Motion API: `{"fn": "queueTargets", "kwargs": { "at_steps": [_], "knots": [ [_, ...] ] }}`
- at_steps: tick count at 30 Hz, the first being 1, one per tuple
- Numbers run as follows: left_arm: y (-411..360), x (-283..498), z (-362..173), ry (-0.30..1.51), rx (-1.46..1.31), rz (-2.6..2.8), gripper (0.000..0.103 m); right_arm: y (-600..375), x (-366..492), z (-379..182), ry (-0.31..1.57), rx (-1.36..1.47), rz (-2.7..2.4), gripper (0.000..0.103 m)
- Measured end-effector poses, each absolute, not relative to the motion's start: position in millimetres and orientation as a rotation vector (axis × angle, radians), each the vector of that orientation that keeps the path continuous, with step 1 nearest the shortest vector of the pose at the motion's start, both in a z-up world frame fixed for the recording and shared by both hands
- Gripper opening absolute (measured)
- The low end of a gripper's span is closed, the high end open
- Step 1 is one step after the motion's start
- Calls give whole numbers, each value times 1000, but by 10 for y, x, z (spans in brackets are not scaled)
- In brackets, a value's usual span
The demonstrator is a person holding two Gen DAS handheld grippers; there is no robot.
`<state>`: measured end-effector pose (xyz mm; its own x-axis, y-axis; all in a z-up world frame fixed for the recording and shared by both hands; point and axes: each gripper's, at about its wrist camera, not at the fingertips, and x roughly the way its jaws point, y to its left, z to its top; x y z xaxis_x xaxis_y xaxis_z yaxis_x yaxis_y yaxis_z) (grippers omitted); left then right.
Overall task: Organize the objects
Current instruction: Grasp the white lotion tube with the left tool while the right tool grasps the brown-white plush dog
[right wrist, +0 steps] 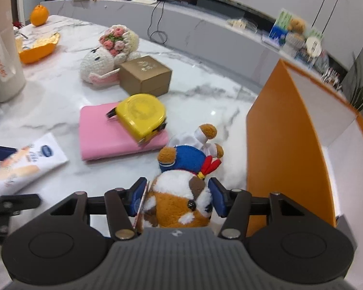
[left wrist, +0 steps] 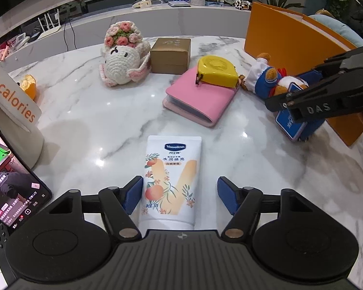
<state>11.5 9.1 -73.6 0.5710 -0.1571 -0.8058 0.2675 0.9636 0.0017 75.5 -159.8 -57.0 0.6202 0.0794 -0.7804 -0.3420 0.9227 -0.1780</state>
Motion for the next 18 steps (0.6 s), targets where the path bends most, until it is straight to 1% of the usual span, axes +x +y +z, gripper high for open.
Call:
{"fn": "queueTargets", "kwargs": {
  "at_steps": [6, 11, 15, 18],
  "knots": [
    [29, 89, -735, 934, 139, -263, 75, -1566, 581, -532, 950, -325, 343, 58],
    [-57, 35, -737, 934, 157, -301, 75, -1575, 535, -528, 972, -333, 376, 59],
    [-84, 25, -728, 934, 177, -329, 69, -1607, 590, -544, 985, -304, 382, 61],
    [-61, 34, -716, 952, 196, -360, 68, -1618, 655, -581, 1008, -289, 382, 61]
  ]
}}
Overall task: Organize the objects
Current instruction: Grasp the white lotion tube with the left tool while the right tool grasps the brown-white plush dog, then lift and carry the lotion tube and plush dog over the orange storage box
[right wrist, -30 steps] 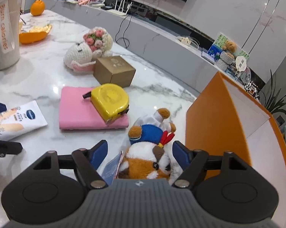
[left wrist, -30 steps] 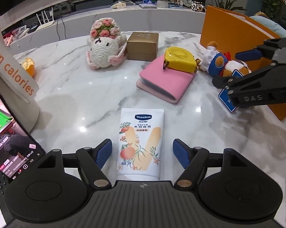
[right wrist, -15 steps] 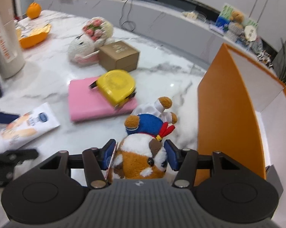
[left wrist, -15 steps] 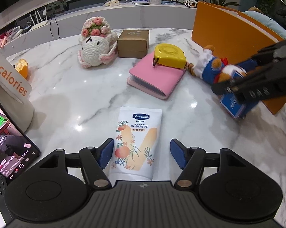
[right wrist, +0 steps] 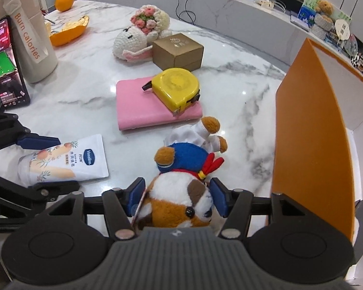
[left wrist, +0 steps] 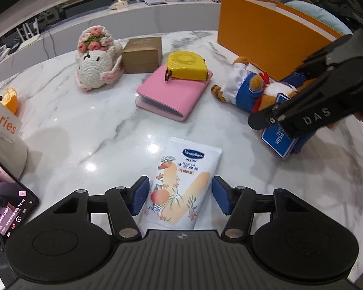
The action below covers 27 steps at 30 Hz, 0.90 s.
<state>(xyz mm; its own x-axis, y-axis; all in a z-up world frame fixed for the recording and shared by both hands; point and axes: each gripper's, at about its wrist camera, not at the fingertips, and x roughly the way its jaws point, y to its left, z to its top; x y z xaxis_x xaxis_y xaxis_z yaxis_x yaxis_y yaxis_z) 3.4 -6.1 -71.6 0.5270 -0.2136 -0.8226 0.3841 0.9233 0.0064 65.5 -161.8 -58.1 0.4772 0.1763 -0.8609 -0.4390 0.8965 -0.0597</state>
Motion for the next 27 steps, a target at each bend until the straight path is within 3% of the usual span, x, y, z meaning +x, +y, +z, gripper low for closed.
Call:
{"fn": "queueTargets", "kwargs": {
  "at_steps": [7, 10, 27],
  "knots": [
    [26, 11, -707, 975, 208, -377, 67, -1615, 720, -685, 1056, -282, 373, 65],
    [24, 1, -691, 979, 219, -390, 58, -1597, 700, -699, 1051, -307, 370, 63],
    [39, 67, -425, 926, 165, -341, 54, -1691, 710, -516, 1005, -259, 356, 58]
  ]
}}
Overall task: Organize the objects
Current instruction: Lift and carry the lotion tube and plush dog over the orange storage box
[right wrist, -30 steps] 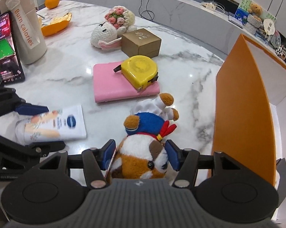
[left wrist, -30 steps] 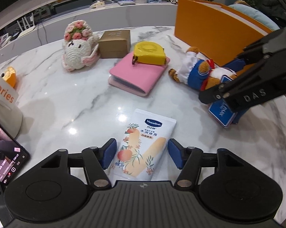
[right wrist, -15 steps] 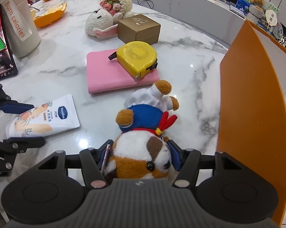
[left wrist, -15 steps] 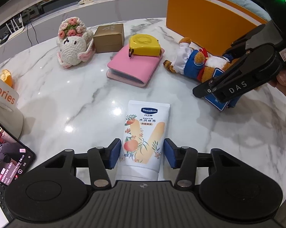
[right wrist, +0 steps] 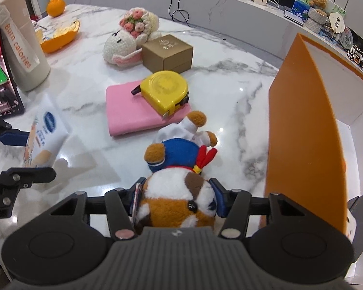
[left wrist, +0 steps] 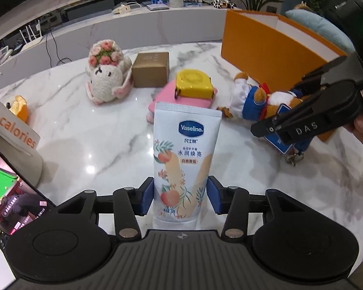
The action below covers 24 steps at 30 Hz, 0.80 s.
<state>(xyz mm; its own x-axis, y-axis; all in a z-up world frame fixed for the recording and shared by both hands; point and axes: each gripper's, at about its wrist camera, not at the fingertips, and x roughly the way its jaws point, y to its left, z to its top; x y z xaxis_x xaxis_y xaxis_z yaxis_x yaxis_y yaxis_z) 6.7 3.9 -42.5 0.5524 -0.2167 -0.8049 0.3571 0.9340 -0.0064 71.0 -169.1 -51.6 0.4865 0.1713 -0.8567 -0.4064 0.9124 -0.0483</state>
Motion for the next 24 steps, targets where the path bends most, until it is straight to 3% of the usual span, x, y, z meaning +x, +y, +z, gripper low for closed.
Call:
{"fn": "queueTargets", "kwargs": {
  "at_steps": [24],
  "knots": [
    [-239, 268, 143, 800, 78, -332, 49, -1928, 703, -37, 854, -164, 300, 57]
  ]
}}
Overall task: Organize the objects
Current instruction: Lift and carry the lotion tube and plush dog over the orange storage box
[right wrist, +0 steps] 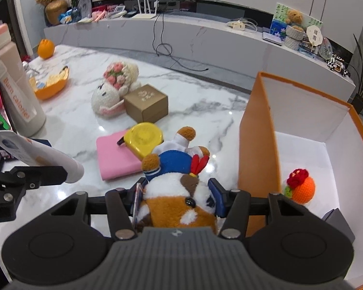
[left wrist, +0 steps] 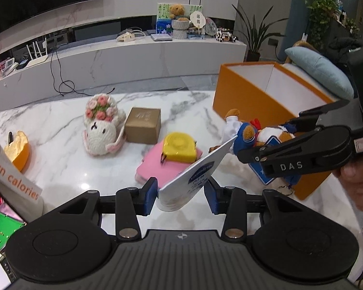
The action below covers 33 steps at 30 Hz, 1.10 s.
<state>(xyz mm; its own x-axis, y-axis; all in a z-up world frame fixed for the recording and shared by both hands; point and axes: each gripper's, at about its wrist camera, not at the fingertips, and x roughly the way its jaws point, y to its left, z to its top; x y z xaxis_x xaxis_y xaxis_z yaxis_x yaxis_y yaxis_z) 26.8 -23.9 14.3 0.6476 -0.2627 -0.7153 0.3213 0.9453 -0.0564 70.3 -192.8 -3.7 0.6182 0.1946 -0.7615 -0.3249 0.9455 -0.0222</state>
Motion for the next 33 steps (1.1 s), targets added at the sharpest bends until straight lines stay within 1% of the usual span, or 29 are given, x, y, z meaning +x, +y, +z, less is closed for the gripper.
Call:
{"fn": "queueTargets", "kwargs": {
  "at_steps": [14, 22, 33],
  "knots": [
    [-667, 354, 491, 716, 54, -383, 49, -2305, 611, 347, 752, -37, 271, 56],
    [-904, 440, 554, 694, 28, -402, 49, -2654, 525, 586, 673, 63, 235, 56],
    [-1364, 531, 574, 654, 12, -484, 49, -3149, 451, 646, 639, 139, 144, 56]
  ]
}}
